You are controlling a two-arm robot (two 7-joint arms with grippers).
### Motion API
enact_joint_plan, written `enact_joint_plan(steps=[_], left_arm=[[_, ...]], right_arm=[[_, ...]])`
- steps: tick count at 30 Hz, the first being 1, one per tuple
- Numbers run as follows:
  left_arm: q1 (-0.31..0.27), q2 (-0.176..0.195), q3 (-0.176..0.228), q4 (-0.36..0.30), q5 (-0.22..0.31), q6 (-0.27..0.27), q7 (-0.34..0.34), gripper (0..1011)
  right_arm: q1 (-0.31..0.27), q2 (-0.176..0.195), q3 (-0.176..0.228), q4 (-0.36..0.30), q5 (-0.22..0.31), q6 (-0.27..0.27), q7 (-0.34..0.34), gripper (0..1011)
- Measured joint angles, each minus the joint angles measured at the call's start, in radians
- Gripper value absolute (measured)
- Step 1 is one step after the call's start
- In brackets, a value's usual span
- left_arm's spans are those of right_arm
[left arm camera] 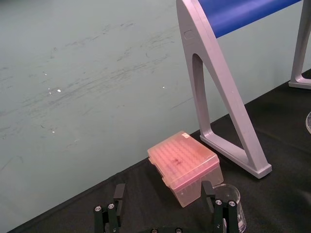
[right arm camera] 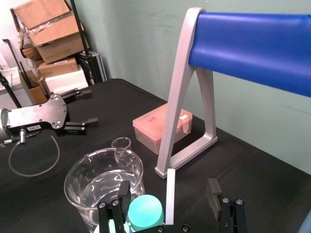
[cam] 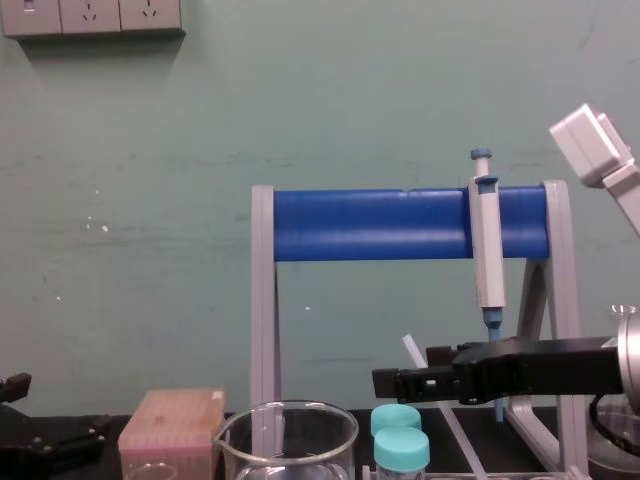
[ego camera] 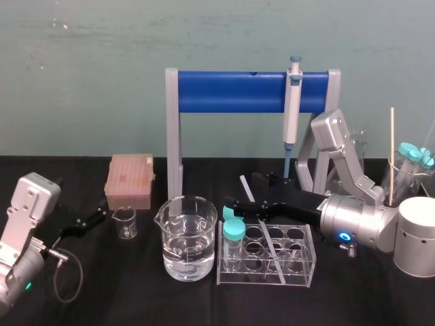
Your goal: Pick up the stirring rod with one hand, then place it down.
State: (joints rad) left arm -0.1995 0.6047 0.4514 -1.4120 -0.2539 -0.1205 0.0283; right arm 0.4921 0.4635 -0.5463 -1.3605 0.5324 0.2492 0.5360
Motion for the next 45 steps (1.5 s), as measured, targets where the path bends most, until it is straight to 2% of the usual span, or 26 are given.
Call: enact_joint_plan(steps=[12, 22, 28, 31, 35, 39, 41, 45], left_arm=[[0.0, 0.0, 0.0, 0.0, 0.0, 0.0, 0.0, 1000], [0.0, 0.0, 0.0, 0.0, 0.0, 0.0, 0.0, 1000], [0.0, 0.0, 0.0, 0.0, 0.0, 0.0, 0.0, 1000], [0.0, 0.0, 0.0, 0.0, 0.0, 0.0, 0.0, 1000], [0.0, 0.0, 0.0, 0.0, 0.0, 0.0, 0.0, 1000], [0.0, 0.0, 0.0, 0.0, 0.0, 0.0, 0.0, 1000], [0.0, 0.0, 0.0, 0.0, 0.0, 0.0, 0.0, 1000], [0.0, 0.0, 0.0, 0.0, 0.0, 0.0, 0.0, 1000]], right_arm=[[0.013, -0.012, -0.018, 0.019, -0.021, 0.003, -0.006, 1003], [0.012, -0.012, -0.015, 0.019, -0.017, 0.002, -0.005, 997], [0.011, -0.012, -0.014, 0.019, -0.015, 0.002, -0.005, 885], [0.011, -0.012, -0.014, 0.018, -0.014, 0.001, -0.005, 761], [0.011, -0.012, -0.013, 0.018, -0.014, 0.001, -0.005, 682], [0.01, -0.012, -0.013, 0.018, -0.013, 0.001, -0.004, 520], [0.01, -0.012, -0.013, 0.018, -0.013, 0.001, -0.004, 483], [0.01, -0.012, -0.012, 0.018, -0.012, 0.001, -0.004, 338]])
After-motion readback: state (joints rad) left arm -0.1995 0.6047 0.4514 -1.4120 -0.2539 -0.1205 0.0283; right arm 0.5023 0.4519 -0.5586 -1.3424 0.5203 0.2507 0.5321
